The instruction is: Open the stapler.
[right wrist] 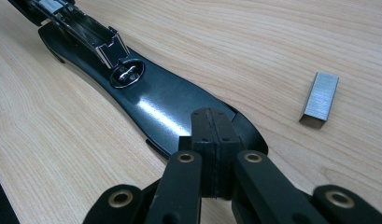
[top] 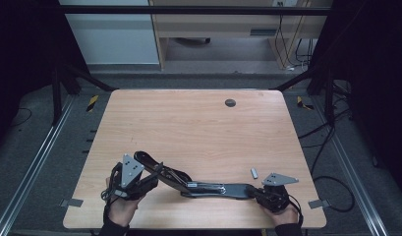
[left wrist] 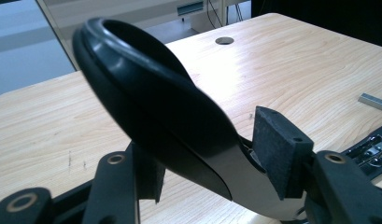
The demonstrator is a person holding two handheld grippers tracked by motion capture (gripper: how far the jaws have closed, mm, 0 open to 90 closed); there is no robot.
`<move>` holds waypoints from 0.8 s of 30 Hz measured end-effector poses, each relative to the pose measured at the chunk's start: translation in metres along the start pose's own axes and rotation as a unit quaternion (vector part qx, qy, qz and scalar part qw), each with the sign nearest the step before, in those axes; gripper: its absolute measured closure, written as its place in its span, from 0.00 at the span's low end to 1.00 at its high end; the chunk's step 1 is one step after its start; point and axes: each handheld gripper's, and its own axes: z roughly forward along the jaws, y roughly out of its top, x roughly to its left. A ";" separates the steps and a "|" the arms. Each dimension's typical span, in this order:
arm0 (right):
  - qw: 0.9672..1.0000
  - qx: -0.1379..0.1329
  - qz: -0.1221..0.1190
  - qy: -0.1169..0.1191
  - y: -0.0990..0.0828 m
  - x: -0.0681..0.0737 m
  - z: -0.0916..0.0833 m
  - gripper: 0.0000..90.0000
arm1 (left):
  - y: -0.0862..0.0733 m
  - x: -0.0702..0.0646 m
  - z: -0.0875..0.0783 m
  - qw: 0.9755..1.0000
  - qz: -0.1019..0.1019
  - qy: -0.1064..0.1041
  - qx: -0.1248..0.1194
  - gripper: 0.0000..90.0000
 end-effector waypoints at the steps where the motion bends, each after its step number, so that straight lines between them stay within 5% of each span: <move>1: 1.000 0.000 0.000 0.000 0.000 0.000 0.000 1.00 | -0.001 0.001 0.000 1.000 -0.001 0.000 0.000 0.50; 13: 1.000 0.001 0.001 0.007 0.001 0.000 0.000 0.96 | 0.000 0.002 -0.002 1.000 0.007 0.001 0.004 0.45; 16: 1.000 0.005 -0.018 -0.015 0.002 0.003 -0.001 0.90 | 0.001 0.003 -0.004 1.000 0.003 0.000 0.002 0.44; 24: 0.999 -0.018 -0.015 -0.036 0.003 0.003 -0.009 0.78 | 0.004 0.008 -0.014 1.000 -0.002 -0.005 0.006 0.40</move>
